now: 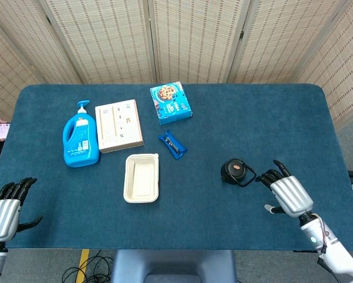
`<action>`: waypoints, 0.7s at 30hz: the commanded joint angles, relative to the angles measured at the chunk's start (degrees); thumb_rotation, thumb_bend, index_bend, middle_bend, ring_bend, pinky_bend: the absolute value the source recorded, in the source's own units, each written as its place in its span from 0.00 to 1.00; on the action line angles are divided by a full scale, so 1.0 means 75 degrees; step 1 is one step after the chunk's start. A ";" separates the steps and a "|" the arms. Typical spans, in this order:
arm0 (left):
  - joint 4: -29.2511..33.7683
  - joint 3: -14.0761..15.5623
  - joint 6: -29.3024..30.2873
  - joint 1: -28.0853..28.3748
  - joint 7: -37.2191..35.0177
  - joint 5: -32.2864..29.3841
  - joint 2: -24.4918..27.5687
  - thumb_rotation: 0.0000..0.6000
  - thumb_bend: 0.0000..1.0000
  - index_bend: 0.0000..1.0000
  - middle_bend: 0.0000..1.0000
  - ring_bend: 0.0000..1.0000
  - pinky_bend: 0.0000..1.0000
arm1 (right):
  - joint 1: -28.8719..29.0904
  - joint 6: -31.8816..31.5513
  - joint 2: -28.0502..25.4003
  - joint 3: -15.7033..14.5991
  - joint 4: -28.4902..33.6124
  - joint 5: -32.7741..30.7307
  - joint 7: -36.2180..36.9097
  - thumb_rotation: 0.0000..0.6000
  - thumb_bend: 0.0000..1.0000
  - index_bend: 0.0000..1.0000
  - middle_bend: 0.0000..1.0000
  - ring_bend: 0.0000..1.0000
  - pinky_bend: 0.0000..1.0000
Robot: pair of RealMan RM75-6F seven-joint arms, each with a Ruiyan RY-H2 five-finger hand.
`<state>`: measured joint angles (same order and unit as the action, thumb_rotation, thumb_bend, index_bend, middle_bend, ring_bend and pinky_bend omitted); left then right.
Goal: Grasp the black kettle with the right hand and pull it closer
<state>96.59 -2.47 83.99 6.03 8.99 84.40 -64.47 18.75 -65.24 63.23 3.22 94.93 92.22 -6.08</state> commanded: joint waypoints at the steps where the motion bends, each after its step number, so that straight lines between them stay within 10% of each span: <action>1: 0.0004 -0.0001 -0.0032 0.0009 0.0026 -0.0040 -0.0010 1.00 0.11 0.15 0.17 0.22 0.17 | 0.0388 0.0492 0.0304 0.0163 -0.0237 -0.0252 -0.0142 1.00 0.00 0.33 0.36 0.26 0.06; 21: -0.0041 0.0015 -0.0190 0.0014 0.0088 -0.0256 -0.0031 1.00 0.11 0.15 0.17 0.22 0.17 | 0.1182 0.1413 0.1002 0.0063 -0.1019 -0.0831 -0.0456 1.00 0.00 0.40 0.42 0.31 0.06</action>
<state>96.28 -2.36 82.56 6.13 9.65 82.47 -64.70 27.55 -54.73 70.67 3.75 87.35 86.07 -9.47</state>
